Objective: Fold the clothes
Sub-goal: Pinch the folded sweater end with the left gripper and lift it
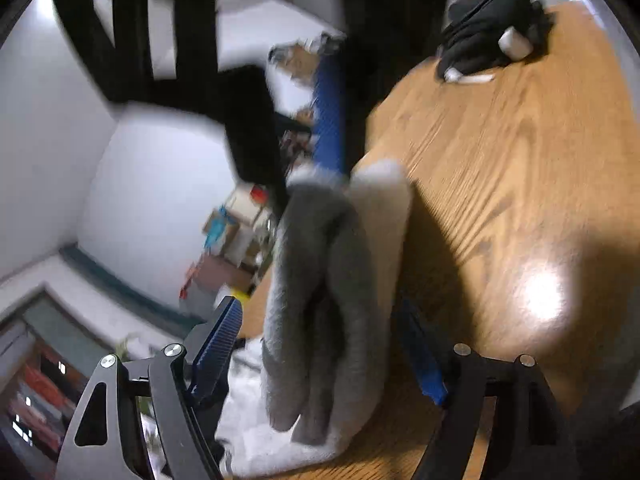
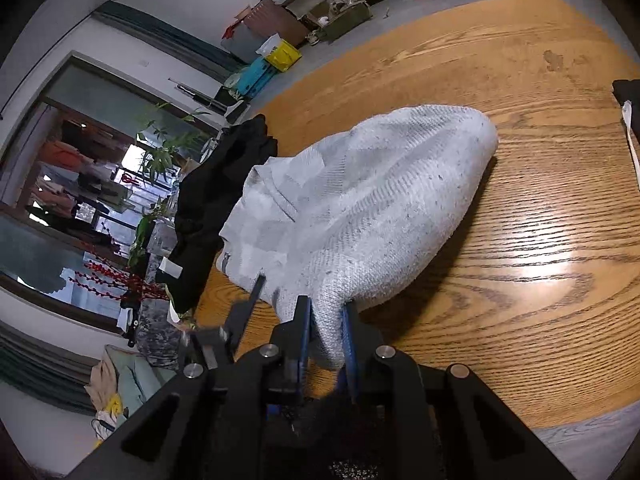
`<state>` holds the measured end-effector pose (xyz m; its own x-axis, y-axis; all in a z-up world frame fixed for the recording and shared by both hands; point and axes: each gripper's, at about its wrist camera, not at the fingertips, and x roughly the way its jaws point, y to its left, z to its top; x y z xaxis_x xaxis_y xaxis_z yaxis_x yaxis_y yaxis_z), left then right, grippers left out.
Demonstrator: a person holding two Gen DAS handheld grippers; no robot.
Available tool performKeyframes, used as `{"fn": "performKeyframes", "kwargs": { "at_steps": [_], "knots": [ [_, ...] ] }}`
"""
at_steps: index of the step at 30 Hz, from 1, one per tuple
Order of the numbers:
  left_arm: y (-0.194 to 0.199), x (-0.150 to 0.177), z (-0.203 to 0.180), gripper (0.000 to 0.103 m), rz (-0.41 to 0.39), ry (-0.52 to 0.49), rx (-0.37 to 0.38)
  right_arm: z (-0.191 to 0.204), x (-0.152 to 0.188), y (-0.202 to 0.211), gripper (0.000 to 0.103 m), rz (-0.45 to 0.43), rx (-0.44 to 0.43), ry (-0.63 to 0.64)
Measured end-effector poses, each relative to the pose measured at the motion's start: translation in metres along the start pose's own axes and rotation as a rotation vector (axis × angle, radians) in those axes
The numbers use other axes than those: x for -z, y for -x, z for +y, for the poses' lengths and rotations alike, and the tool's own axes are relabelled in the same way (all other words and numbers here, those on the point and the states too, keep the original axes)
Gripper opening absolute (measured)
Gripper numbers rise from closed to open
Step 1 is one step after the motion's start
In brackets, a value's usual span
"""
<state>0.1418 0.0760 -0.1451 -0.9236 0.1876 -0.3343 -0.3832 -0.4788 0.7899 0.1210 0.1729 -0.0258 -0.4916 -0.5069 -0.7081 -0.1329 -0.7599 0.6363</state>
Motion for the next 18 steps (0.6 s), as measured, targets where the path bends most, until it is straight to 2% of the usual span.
{"fn": "performKeyframes", "kwargs": {
  "at_steps": [3,4,5,7,8,9,10,12,15,18],
  "knots": [
    [-0.02,-0.011,0.011,0.076,0.105,0.069,0.064,0.002,0.0,-0.001,0.017,-0.007,-0.004,0.01],
    [-0.024,-0.015,0.012,0.055,0.125,0.093,0.089,0.003,0.0,-0.002,0.017,-0.009,-0.004,0.013],
    [-0.026,-0.018,0.014,0.042,0.142,0.126,0.131,0.003,-0.001,-0.002,0.017,-0.011,-0.003,0.017],
    [-0.031,-0.021,0.024,0.031,0.193,0.24,0.226,0.001,-0.004,0.006,0.029,-0.056,0.068,0.008],
    [-0.034,-0.021,0.031,0.03,0.223,0.304,0.278,0.0,-0.005,0.01,0.038,-0.079,0.104,0.004],
    [-0.038,-0.019,0.038,0.029,0.249,0.371,0.321,-0.001,-0.007,0.015,0.06,-0.101,0.14,-0.001],
    [-0.04,-0.018,0.046,0.028,0.27,0.437,0.357,-0.005,-0.012,0.013,0.077,-0.107,0.159,-0.015],
    [-0.045,-0.015,0.059,0.028,0.304,0.544,0.41,-0.013,-0.023,0.01,0.087,-0.117,0.196,-0.044],
    [-0.047,-0.016,0.064,0.027,0.322,0.601,0.424,-0.025,-0.038,0.005,0.086,-0.131,0.252,-0.087],
    [-0.047,-0.01,0.073,0.026,0.357,0.724,0.465,-0.036,-0.054,0.0,0.086,-0.145,0.307,-0.13]
  ]
}}
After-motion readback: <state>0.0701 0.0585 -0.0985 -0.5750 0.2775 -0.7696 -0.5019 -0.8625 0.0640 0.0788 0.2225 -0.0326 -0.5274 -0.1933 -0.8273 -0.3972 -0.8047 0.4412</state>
